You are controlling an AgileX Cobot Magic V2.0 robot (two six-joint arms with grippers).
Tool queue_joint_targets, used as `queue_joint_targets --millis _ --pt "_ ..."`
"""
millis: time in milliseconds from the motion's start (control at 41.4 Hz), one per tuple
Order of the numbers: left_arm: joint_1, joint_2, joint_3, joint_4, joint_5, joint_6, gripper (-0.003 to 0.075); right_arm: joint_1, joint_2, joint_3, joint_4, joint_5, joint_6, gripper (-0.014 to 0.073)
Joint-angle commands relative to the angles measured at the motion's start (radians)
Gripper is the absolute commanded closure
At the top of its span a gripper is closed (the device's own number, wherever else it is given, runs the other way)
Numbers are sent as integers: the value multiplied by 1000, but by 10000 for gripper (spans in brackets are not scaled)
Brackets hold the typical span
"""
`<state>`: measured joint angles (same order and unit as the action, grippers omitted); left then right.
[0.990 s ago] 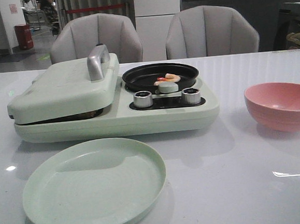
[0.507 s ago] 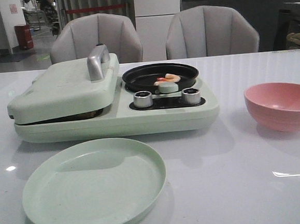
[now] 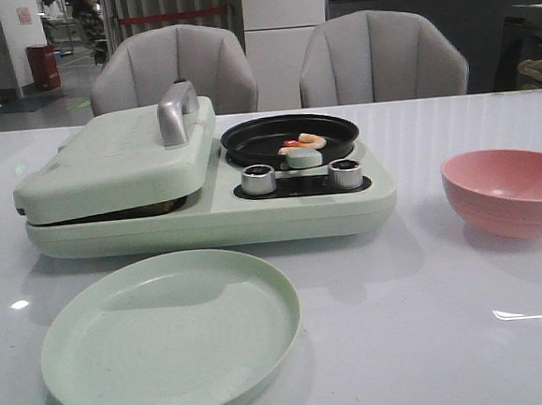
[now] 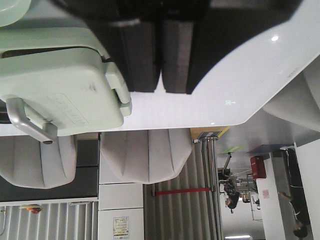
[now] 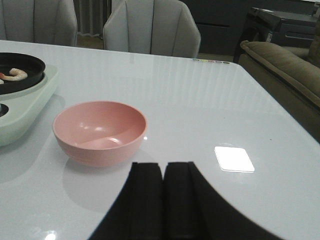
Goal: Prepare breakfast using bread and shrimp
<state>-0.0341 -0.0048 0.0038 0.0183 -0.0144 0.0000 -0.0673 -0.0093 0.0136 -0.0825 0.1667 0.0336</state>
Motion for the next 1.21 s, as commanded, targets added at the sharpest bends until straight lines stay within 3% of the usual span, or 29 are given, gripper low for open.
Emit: queue_joint_targets --millis 0,1183 --pt "-6 -23 32 -10 -87 -6 620 -6 -20 11 -5 -167 -8 564" --pt "-6 -23 32 -10 -87 -6 620 10 -20 12 48 -198 -8 564"
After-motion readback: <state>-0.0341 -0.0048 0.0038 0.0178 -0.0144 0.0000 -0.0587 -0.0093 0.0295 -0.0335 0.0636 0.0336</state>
